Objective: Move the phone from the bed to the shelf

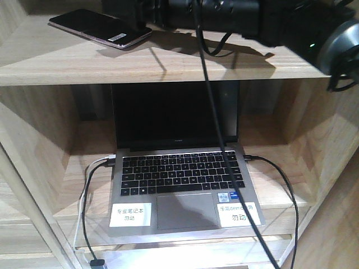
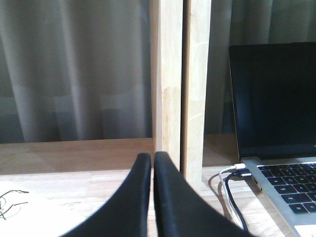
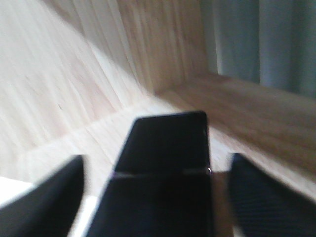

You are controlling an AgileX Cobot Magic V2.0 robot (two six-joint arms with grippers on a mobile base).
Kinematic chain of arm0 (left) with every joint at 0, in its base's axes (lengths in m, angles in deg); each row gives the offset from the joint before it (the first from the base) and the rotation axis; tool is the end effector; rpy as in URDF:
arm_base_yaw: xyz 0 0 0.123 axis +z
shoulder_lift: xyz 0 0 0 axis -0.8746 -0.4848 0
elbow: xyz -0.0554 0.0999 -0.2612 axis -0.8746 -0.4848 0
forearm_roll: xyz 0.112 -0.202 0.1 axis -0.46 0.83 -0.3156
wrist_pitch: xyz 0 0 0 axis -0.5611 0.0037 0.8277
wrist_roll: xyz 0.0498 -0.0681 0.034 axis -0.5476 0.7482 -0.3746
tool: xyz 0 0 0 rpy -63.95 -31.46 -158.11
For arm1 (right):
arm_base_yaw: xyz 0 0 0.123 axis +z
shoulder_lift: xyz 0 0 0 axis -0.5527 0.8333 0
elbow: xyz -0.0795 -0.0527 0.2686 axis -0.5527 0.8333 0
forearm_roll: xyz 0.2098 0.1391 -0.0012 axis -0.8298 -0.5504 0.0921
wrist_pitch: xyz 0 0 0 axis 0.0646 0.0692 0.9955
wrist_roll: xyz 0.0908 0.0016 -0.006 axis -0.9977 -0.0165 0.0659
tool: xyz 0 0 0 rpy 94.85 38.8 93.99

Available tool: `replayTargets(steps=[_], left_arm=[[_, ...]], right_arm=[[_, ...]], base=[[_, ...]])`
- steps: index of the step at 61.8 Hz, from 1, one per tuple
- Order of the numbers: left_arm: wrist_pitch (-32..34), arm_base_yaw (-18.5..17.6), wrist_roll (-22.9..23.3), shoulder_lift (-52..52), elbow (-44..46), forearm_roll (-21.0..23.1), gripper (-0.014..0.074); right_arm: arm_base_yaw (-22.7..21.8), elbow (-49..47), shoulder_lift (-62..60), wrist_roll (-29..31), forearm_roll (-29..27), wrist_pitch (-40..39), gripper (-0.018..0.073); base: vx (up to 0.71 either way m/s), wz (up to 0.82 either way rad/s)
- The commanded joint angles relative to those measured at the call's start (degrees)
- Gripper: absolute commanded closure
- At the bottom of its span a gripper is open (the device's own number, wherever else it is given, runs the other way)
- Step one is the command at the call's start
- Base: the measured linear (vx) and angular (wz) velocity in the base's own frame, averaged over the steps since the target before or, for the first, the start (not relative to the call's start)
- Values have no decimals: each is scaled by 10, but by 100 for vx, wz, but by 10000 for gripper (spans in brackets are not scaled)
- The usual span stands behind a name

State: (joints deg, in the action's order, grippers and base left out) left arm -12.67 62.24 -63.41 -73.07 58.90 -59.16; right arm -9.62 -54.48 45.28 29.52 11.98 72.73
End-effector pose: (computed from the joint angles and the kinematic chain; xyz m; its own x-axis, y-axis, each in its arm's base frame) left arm 0.0562 0.0011 0.1953 -0.0139 0.0139 -0.9998 -0.0190 0.9997 0.0141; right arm 0.3814 0.2319 0.4101 -0.2396 0.0175 -0.9707 -0.8598 0.4605 0.2206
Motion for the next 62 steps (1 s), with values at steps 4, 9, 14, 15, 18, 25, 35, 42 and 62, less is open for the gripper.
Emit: replayTargets(steps=[4, 9, 14, 15, 18, 25, 35, 42, 62], left_arm=[[41, 2, 5, 4, 14, 6, 595], [41, 2, 5, 4, 14, 6, 595], [41, 2, 5, 4, 14, 6, 595], [41, 2, 5, 4, 14, 6, 595], [41, 2, 5, 4, 14, 6, 595], [41, 2, 5, 4, 14, 6, 595], [41, 2, 5, 4, 14, 6, 595], [41, 2, 5, 4, 14, 6, 595], [41, 2, 5, 4, 14, 6, 595]], right_arm=[[-2, -18, -58, -31, 18, -10, 391], [-2, -18, -73, -79, 60, -9, 570], [-2, -18, -86, -120, 101, -9, 572], [-2, -18, -90, -126, 109, -9, 571], [-2, -18, -98, -143, 140, -9, 565], [-2, -16, -118, -190, 216, -9, 565], [-2, -16, -146, -262, 311, -13, 565], [-2, -16, -165, -289, 353, -22, 565], [-2, 26, -215, -368, 440, -102, 565]], base=[[0, 0], [0, 0], [0, 0], [0, 0], [0, 0], [0, 0], [0, 0], [0, 0], [0, 0]])
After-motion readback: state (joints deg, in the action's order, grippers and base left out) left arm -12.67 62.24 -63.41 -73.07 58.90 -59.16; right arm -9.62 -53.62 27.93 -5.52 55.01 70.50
